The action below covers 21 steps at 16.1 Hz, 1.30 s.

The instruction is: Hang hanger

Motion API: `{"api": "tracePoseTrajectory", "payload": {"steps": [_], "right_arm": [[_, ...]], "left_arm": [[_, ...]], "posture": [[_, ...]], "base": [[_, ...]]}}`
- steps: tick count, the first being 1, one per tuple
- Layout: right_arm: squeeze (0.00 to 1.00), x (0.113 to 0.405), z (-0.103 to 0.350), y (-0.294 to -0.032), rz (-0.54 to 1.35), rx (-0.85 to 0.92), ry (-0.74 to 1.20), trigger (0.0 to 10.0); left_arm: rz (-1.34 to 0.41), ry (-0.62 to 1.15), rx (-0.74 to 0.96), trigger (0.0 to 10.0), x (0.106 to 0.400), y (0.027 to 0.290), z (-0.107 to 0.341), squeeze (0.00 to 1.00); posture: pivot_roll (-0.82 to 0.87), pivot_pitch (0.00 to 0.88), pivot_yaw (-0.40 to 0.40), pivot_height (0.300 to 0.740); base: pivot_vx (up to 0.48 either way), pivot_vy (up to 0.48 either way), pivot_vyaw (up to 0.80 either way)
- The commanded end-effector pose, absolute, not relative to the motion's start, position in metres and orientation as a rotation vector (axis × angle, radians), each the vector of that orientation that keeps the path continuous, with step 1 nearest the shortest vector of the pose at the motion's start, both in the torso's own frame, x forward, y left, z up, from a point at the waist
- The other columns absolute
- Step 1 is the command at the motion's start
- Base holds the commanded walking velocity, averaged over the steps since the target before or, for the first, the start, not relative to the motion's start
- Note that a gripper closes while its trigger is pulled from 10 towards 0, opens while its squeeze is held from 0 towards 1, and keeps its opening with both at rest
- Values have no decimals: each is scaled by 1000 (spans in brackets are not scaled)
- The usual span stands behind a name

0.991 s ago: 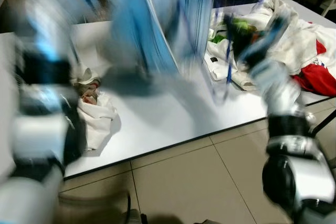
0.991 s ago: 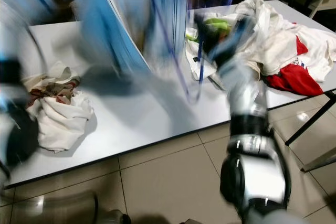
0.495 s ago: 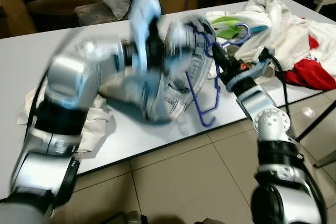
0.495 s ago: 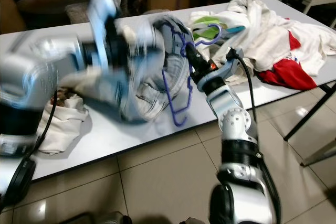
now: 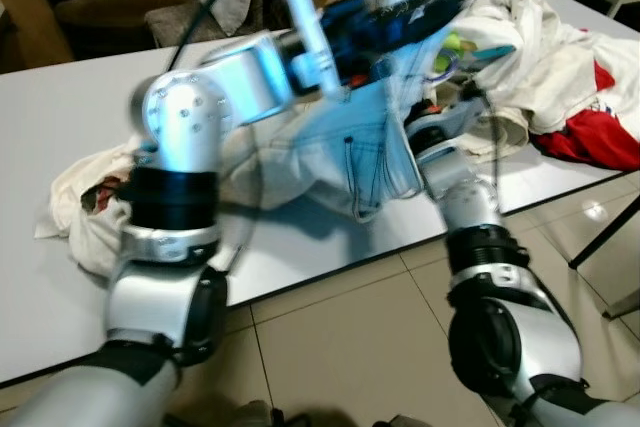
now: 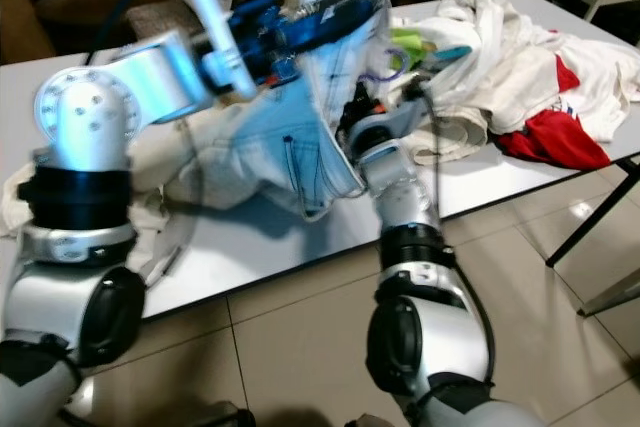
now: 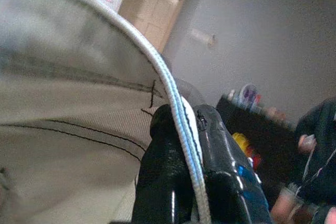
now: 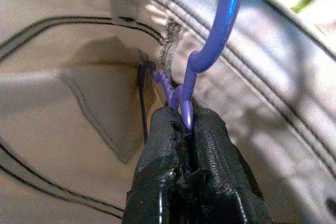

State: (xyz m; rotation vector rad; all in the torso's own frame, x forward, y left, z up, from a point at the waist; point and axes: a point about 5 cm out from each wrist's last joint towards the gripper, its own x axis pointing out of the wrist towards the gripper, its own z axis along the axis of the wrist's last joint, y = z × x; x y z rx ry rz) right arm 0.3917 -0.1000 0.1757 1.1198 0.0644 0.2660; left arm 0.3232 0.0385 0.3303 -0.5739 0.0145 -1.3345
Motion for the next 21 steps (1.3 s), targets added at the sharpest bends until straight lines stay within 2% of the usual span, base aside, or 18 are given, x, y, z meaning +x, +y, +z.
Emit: {"api": "tracePoseTrajectory", "payload": {"steps": [1,2,4,5,7,8,9,11,13,15,17,19,21], "right_arm": [[0,392,170,-87,249,1118,114,10000],[0,392,169,-85,248,1117,119,10000],[0,386,148,-77,230,1065,193,10000],[0,382,134,-78,212,1015,256,10000],[0,372,113,-83,230,907,345,10000],[0,366,109,-88,244,902,358,10000],[0,356,104,-100,241,900,364,10000],[0,348,104,-106,246,917,370,10000],[0,333,115,-112,291,914,352,10000],[0,323,136,-120,324,934,296,10000],[0,305,172,-127,393,974,217,10000],[0,299,186,-128,431,971,190,10000],[0,293,219,-136,462,941,112,10000]], "left_arm": [[-1367,-30,-604,0,319,28,348,0],[-1362,-21,-605,0,319,26,348,0],[-1366,42,-710,0,318,15,350,0],[-1377,50,-719,0,317,13,354,0],[-1292,30,-687,0,328,19,360,0],[-1168,5,-668,0,344,29,363,0],[-971,-59,-611,0,367,50,372,0],[-847,-108,-543,0,381,66,378,0],[-667,-159,-428,0,400,93,378,0],[-518,-148,-333,0,414,114,361,0],[-351,-61,-228,0,426,136,319,0],[-307,-3,-180,0,428,142,296,0],[-220,145,-47,0,424,157,237,0]], "posture": [[-61,0,84,740],[-61,0,84,740],[-82,0,119,740],[-84,0,125,740],[-84,0,134,740],[-84,0,134,740],[-75,0,132,740],[-72,0,132,740],[-91,0,147,740],[-107,0,158,740],[-121,0,163,740],[-125,0,164,740],[-139,0,164,740]], "base": [[0,0,0],[0,0,0],[0,0,0],[0,0,0],[0,0,0],[0,0,0],[0,0,0],[0,0,0],[0,0,0],[0,0,0],[0,0,0],[0,0,0],[0,0,0]]}}
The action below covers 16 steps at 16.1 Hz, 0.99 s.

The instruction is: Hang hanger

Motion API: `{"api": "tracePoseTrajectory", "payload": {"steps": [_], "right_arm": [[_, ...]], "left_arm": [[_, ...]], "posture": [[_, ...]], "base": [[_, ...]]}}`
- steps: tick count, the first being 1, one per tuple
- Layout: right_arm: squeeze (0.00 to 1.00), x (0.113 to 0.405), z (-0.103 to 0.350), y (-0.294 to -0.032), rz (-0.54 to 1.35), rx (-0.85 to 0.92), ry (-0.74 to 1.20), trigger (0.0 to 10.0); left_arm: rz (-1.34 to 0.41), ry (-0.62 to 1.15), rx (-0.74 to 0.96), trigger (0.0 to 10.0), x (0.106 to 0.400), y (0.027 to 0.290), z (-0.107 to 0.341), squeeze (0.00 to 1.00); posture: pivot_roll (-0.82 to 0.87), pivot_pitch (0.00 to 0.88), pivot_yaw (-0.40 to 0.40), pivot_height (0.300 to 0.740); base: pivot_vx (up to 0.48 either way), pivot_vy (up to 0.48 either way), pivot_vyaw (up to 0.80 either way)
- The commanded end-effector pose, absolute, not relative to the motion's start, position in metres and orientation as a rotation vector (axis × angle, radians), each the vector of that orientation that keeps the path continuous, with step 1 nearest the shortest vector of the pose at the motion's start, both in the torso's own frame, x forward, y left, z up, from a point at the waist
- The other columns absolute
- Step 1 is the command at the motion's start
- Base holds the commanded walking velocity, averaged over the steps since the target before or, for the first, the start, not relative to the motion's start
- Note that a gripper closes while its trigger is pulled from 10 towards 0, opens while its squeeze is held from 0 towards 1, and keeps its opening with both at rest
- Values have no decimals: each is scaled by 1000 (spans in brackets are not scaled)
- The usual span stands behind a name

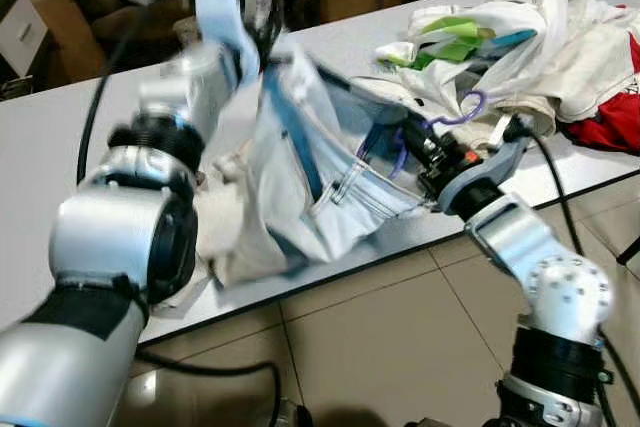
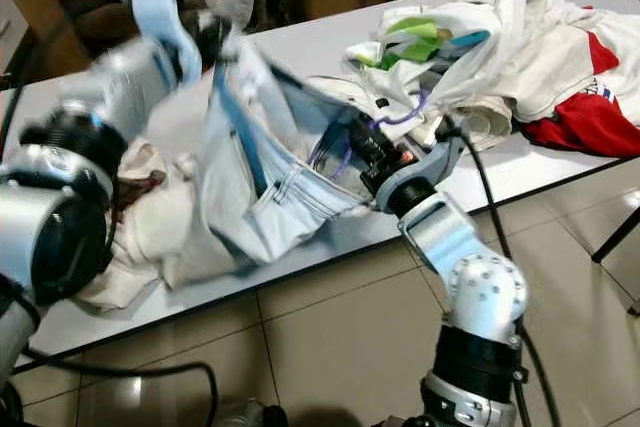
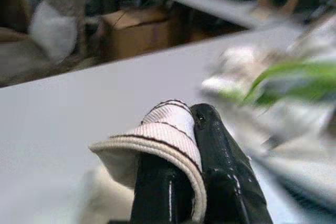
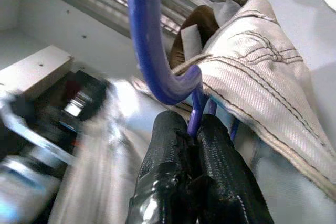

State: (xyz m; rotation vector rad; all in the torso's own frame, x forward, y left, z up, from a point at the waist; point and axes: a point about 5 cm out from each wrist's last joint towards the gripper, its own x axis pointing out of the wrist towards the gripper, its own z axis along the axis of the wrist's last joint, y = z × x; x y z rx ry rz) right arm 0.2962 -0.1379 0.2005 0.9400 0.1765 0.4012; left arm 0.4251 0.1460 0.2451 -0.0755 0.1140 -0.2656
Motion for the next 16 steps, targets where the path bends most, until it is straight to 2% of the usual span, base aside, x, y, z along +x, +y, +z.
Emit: {"api": "tracePoseTrajectory", "payload": {"steps": [1,4,7,9,11,14,15,16], "right_arm": [[0,291,233,-138,472,936,77,10000],[0,291,265,-137,518,943,-16,10000],[0,297,293,-135,554,928,-94,10000],[0,308,293,-131,524,741,-75,10000],[0,314,291,-126,534,661,-37,10000],[0,319,300,-119,578,661,-44,10000],[0,321,297,-116,600,635,-36,10000],[0,321,296,-115,609,639,-33,10000]], "left_arm": [[-204,205,-7,0,420,161,214,0],[-237,325,61,0,407,160,167,0],[-390,404,35,0,389,138,122,0],[-503,382,-19,0,379,126,110,0],[-513,371,-22,0,371,131,98,0],[-534,354,-68,0,353,137,79,0],[-543,259,-126,3529,344,139,84,0],[-553,238,-137,8235,341,139,87,0]], "posture": [[-138,0,161,740],[-144,0,146,740],[-150,0,130,740],[-159,0,116,740],[-147,0,103,740],[-140,0,74,740],[-113,0,35,740],[-106,0,27,740]], "base": [[0,0,0],[0,0,0],[0,0,0],[0,0,0],[0,0,0],[0,0,0],[0,0,0],[0,0,0]]}}
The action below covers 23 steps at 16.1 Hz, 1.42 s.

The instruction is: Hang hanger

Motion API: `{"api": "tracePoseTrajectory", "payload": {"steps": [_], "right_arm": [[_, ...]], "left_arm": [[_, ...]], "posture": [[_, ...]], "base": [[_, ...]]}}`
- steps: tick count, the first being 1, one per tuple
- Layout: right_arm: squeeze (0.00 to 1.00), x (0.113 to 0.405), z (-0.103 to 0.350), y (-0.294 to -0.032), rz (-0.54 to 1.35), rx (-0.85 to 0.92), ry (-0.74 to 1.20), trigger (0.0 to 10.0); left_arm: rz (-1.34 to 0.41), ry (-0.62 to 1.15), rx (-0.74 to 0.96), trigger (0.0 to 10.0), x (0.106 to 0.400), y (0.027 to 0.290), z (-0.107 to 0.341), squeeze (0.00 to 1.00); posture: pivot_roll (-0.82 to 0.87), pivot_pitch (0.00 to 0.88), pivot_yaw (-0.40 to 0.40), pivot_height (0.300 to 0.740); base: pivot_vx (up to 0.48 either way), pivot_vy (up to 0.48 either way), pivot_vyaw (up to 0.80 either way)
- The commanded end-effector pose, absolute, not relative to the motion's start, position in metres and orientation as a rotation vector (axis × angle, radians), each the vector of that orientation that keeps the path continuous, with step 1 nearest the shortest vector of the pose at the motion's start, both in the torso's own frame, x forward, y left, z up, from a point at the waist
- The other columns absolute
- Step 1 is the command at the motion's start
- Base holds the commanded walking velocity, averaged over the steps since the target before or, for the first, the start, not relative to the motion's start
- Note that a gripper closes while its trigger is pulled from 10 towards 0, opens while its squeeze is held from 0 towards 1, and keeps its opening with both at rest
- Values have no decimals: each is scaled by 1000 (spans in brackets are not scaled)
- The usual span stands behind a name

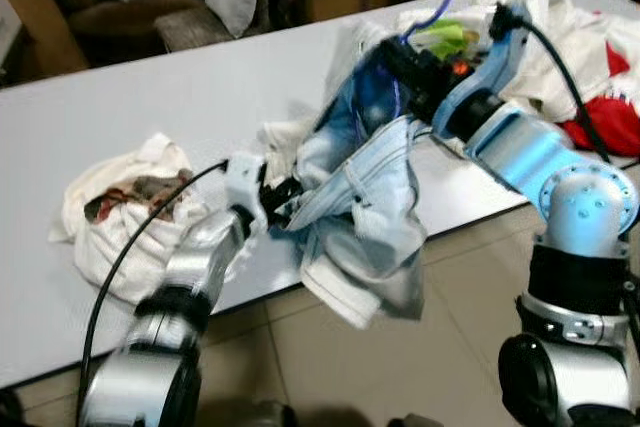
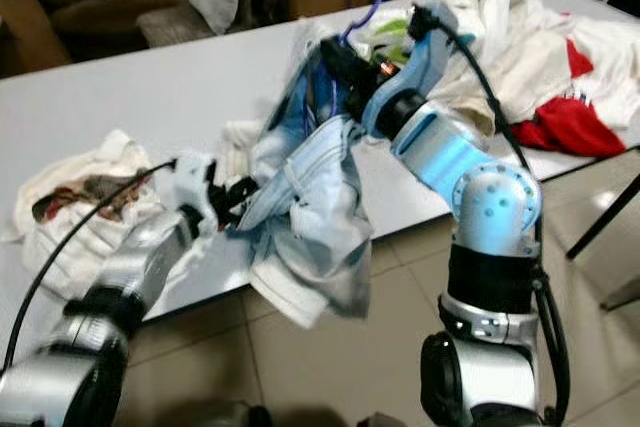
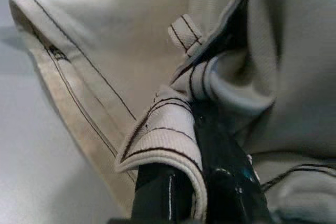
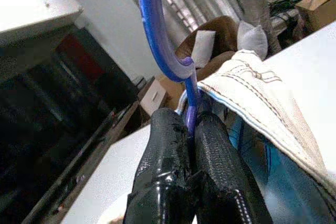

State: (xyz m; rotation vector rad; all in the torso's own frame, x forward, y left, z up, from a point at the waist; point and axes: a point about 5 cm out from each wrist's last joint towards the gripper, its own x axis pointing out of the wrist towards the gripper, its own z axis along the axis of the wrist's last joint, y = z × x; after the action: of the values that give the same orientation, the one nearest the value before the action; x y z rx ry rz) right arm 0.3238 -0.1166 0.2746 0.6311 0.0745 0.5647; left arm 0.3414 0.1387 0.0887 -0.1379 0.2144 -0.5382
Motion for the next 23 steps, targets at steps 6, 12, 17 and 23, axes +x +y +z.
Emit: {"api": "tracePoseTrajectory", "payload": {"steps": [6,12,17,23], "right_arm": [[0,315,286,-115,613,713,-23,10000],[0,305,282,-115,606,698,-25,10000],[0,299,271,-114,632,701,12,10000],[0,294,268,-117,658,717,24,10000]], "left_arm": [[-584,187,-62,10000,308,138,102,0],[-587,214,-48,10000,293,138,111,0],[-582,225,-40,10000,287,139,116,0],[-595,285,8,10000,277,148,106,0]], "posture": [[-83,0,30,740],[-86,0,54,740],[-74,0,51,740],[-69,0,38,740]], "base": [[0,-48,0],[0,-476,133],[0,-480,800],[0,-220,800]]}}
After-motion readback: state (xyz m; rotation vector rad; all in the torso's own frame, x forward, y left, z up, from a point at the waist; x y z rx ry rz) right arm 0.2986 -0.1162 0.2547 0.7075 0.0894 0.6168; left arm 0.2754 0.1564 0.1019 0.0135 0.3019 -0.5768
